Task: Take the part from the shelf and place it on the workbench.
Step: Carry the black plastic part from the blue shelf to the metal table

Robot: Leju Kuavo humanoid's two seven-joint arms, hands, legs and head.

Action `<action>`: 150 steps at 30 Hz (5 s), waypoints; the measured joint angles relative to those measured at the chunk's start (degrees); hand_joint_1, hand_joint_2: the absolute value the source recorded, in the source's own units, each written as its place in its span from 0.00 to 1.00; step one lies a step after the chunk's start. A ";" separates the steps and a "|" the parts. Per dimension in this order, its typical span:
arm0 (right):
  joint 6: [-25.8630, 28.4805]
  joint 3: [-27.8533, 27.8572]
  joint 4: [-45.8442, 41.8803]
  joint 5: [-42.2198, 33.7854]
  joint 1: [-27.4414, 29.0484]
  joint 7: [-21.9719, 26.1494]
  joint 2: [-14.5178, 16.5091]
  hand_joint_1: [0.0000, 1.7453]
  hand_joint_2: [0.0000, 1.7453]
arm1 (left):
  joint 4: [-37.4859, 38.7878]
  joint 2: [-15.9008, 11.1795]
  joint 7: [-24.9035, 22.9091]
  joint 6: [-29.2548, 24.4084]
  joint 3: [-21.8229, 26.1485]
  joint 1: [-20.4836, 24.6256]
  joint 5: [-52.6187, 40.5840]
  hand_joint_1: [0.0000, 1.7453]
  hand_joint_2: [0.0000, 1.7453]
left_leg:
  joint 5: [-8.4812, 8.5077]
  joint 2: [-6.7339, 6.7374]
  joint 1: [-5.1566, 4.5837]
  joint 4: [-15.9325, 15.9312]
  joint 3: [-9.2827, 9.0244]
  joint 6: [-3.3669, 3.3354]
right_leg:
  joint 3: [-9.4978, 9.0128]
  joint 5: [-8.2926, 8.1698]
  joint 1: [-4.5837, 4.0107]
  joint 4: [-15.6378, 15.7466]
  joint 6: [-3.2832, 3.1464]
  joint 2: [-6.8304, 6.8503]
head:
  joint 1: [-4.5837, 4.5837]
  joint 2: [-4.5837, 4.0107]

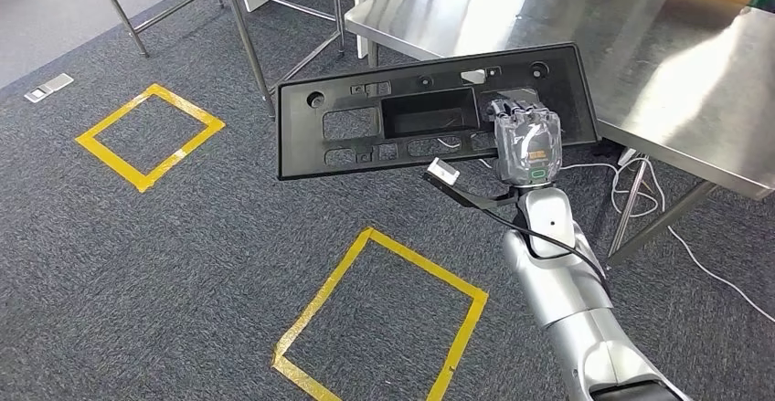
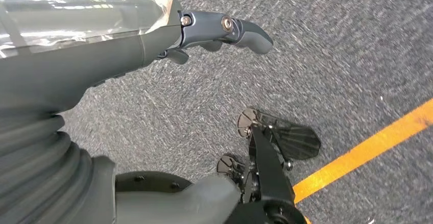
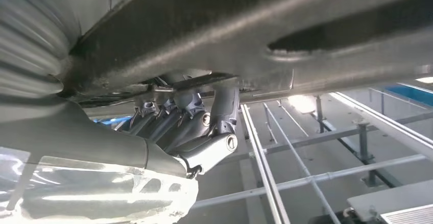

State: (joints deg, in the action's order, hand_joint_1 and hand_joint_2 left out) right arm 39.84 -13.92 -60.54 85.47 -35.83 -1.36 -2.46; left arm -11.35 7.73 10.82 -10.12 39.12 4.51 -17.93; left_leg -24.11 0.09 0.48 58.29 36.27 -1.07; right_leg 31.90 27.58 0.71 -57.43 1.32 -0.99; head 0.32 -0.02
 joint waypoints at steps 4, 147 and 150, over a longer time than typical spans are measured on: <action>-0.05 -0.01 -0.35 -0.05 0.06 -0.01 -0.06 1.00 1.00 | -0.02 0.00 0.16 0.00 0.02 0.02 0.02 0.00 1.00 | 0.04 0.04 0.24 -1.30 -1.35 -1.47 | 3.50 2.49 -0.01 -6.43 0.21 0.48 | 0.13 0.00; -0.63 -0.48 -0.09 3.09 -1.06 -1.81 -2.59 1.00 1.00 | 0.01 0.46 1.04 -0.01 1.79 0.19 -4.37 0.00 1.00 | -0.71 -1.37 -0.54 -0.39 -1.96 -0.76 | 2.54 -4.30 0.14 0.88 0.49 -2.34 | -0.31 0.00; -0.64 -0.48 -0.09 3.03 -1.01 -1.81 -3.04 1.00 1.00 | 0.01 0.44 1.04 0.60 1.79 0.18 -4.43 0.00 1.00 | -0.68 -1.37 -0.62 -0.38 -1.93 -0.82 | 2.55 -4.37 0.20 0.91 0.60 -2.34 | -0.33 0.00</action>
State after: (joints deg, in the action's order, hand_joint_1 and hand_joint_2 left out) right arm 39.20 -14.40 -60.63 88.49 -36.84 -3.17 -5.50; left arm -11.34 8.17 11.87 -9.52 40.92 4.69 -22.36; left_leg -24.79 -1.28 -0.14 57.91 34.34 -1.89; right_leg 34.45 23.21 0.91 -56.51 1.92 -3.32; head -0.01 -0.02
